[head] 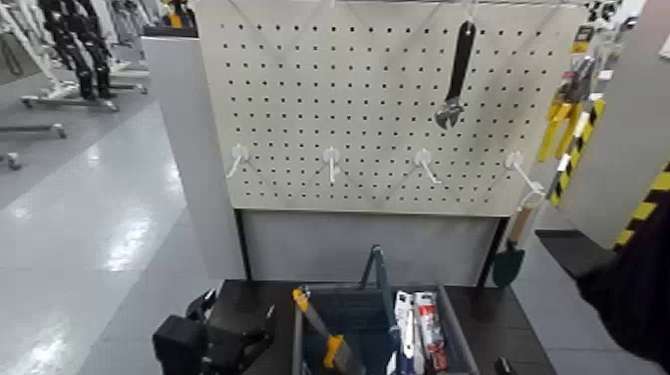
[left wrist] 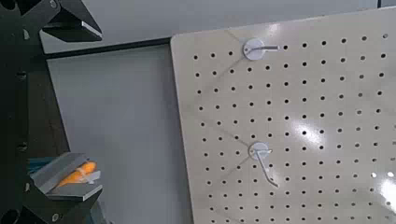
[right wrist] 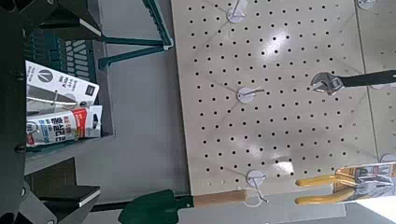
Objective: Put the yellow paint brush into the crate.
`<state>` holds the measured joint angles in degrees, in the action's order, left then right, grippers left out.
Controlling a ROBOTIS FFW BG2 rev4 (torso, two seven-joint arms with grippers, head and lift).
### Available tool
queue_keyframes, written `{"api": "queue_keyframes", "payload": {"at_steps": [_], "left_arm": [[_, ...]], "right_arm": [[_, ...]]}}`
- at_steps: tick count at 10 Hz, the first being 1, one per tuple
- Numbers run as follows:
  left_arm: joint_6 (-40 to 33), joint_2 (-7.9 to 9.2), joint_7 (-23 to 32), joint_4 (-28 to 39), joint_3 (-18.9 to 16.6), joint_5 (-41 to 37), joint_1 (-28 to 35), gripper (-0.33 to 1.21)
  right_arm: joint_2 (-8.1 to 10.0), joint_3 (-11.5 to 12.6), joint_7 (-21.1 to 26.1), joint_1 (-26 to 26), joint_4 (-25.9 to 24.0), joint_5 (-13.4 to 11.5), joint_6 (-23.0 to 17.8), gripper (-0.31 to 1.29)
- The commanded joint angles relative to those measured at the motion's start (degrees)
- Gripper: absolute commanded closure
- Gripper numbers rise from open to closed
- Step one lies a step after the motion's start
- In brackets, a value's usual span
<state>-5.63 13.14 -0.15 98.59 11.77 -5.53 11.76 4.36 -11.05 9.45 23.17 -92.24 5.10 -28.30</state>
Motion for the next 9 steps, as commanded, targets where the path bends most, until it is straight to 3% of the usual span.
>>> {"api": "queue_keyframes", "payload": {"at_steps": [1, 9], "left_arm": [[-2.6, -0.22, 2.4, 0.4, 0.9, 1.4, 2.6, 0.16], [-6.2, -0.31, 4.4, 1.5, 0.4, 3.2, 5.4, 0.16]], "right_arm": [[0.04, 0.1, 0.0, 0.0, -0.2, -0.1, 0.1, 0.13], [-0.14, 0.3, 0.0, 0.2, -1.0, -1.0, 1.4, 0.13]]}}
